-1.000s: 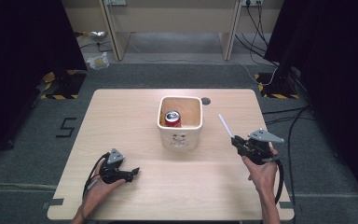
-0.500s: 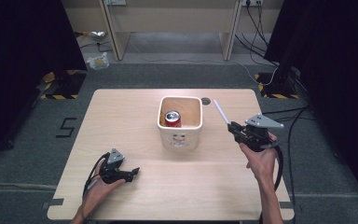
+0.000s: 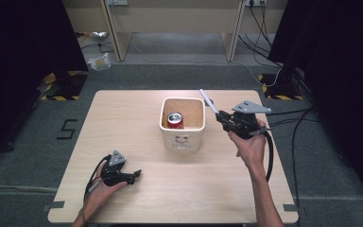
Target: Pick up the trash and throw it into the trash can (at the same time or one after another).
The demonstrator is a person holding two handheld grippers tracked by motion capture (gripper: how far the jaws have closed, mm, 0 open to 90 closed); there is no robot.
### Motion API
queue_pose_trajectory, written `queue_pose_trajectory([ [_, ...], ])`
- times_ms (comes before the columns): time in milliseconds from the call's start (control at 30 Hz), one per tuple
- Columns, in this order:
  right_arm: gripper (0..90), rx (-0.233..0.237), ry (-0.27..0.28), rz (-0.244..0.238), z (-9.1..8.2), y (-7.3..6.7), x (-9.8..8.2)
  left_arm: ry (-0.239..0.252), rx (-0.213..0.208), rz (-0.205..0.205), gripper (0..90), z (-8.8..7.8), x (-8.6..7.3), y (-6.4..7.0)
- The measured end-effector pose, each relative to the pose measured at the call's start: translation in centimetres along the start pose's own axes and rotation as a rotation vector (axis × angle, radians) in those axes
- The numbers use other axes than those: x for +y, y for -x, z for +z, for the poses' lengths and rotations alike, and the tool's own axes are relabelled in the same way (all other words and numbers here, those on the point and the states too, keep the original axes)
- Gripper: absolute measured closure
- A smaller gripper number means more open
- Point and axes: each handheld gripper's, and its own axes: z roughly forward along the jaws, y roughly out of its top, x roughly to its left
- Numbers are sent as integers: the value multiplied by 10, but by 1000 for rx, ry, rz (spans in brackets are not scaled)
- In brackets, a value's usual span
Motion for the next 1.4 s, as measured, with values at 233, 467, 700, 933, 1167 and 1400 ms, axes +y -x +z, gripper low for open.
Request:
queue_pose_trajectory([
  [233,796,31,-6,-5,16,-7,13,1,1,0,144,0,0,0],
  [467,796,70,-3,-11,36,-16,31,3,0,0,144,0,0,0],
  [700,796,106,-10,-19,58,-27,47,1,1,0,144,0,0,0],
  [933,795,127,-28,-26,81,-34,56,0,0,0,144,0,0,0],
  [1167,795,148,-39,-27,102,-34,59,-1,0,1,144,0,0,0],
  [1400,793,149,-58,-33,120,-34,61,-2,0,4,144,0,0,0],
])
